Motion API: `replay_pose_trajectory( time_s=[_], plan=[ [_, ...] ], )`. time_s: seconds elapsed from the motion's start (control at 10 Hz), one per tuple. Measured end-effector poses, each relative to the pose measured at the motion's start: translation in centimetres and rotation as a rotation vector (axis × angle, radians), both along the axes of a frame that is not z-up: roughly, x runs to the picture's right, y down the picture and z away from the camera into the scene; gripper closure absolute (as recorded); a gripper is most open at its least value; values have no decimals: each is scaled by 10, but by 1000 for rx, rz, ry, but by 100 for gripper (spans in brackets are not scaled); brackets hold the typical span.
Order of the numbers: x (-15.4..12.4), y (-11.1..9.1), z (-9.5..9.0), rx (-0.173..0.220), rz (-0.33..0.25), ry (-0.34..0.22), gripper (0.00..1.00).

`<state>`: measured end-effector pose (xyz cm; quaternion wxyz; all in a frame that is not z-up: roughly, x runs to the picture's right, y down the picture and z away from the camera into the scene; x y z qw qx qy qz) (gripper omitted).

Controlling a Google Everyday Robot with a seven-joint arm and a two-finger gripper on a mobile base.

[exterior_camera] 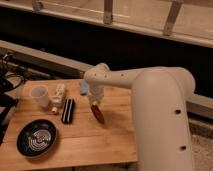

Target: Drag the pepper across the table

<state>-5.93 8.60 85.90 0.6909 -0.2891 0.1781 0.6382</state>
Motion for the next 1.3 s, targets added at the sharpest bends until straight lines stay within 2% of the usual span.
replay_pose_trajectory(
  time_s=[0.1,0.3,0.6,0.7,0.9,1.3],
  plan=[
    [18,-18,-5,7,26,40,100],
    [55,-33,-7,11,89,99,100],
    [114,-31,-10,-2,232,186,100],
    [124,-28,-12,-3,242,198,100],
    [130,-23,-14,1,230,187,100],
    [126,-29,-3,0,267,205,100]
  ],
)
